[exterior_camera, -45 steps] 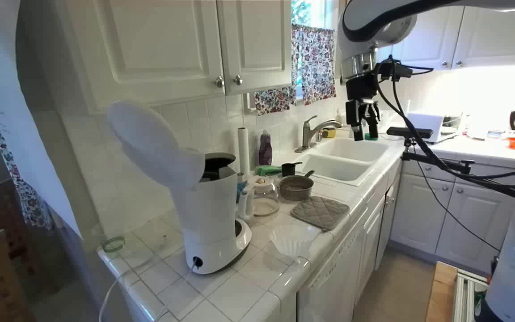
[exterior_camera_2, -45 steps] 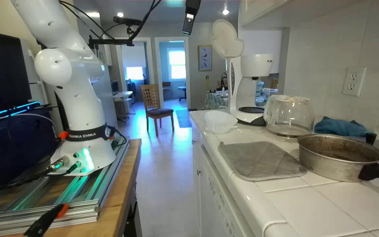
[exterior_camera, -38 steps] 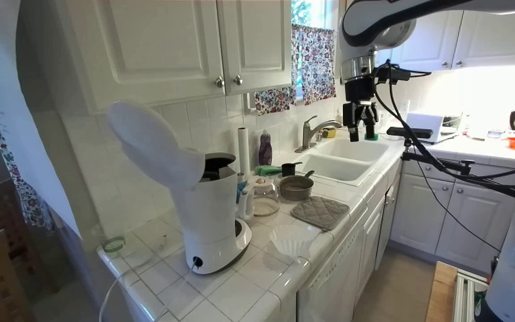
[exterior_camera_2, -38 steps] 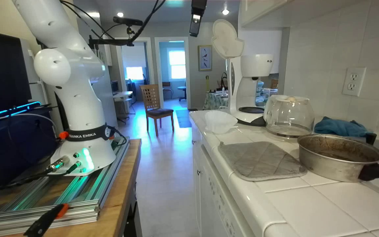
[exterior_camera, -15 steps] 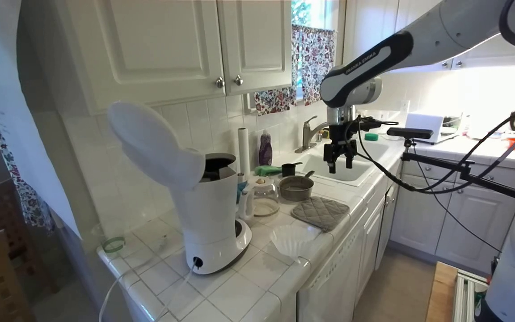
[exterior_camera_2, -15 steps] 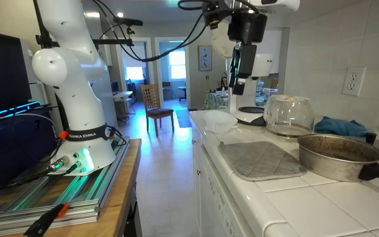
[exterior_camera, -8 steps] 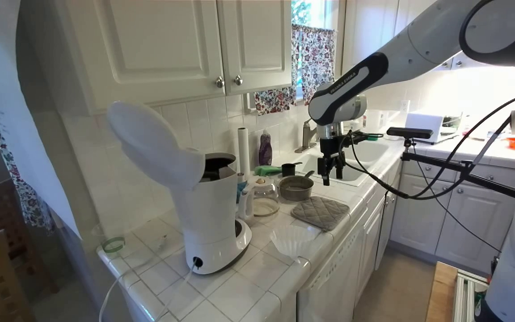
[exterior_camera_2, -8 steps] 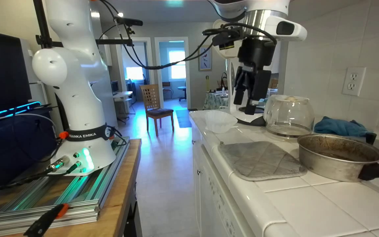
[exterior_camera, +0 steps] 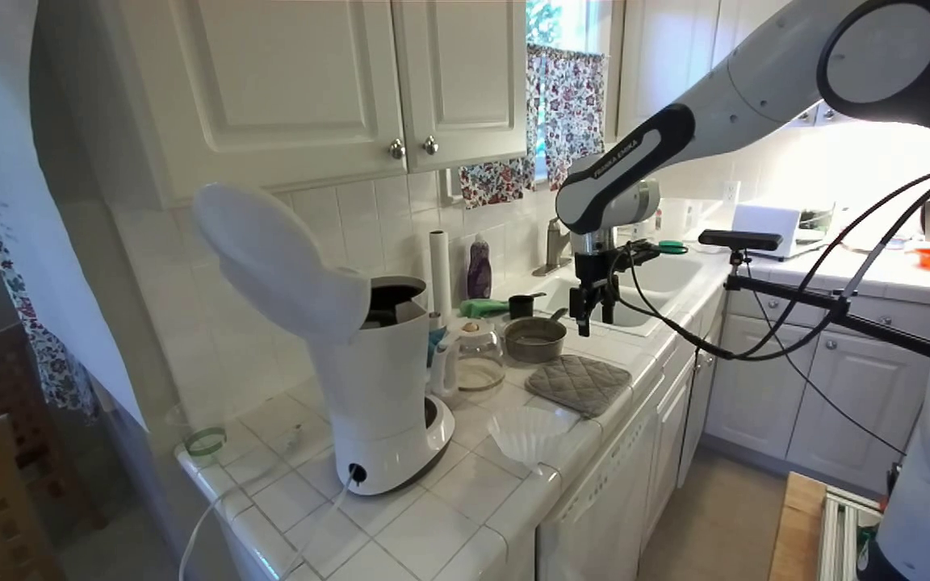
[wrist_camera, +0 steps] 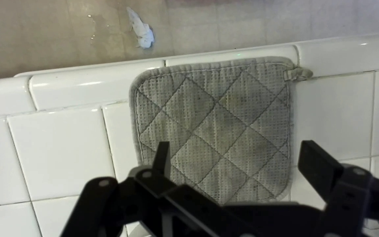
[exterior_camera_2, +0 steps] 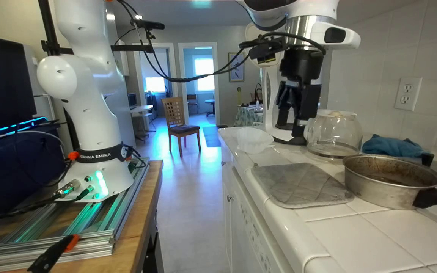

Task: Pick up the cloth and use it to pick up the pot on the counter

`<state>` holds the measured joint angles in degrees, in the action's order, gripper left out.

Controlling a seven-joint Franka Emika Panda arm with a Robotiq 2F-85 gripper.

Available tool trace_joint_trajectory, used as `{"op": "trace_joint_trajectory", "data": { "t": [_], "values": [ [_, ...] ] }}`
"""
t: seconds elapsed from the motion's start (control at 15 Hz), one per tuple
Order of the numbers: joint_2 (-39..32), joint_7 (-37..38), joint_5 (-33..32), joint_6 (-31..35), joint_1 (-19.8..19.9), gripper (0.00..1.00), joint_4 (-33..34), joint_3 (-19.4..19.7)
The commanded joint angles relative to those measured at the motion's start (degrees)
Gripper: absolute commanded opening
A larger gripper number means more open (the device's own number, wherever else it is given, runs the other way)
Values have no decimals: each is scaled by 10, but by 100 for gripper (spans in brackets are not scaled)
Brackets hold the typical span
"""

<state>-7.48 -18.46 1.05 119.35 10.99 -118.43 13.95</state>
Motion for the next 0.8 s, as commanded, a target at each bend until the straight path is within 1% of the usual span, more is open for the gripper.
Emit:
{"op": "trace_joint_trajectory", "data": {
  "t": [0.0, 0.4, 0.73],
  "values": [
    [-29, -19, -2, 58, 9, 100, -4, -17],
    [-76, -56, 9, 162, 14, 100, -16, -45],
    [-78, -66, 38, 226, 28, 100, -57, -65]
  ]
}}
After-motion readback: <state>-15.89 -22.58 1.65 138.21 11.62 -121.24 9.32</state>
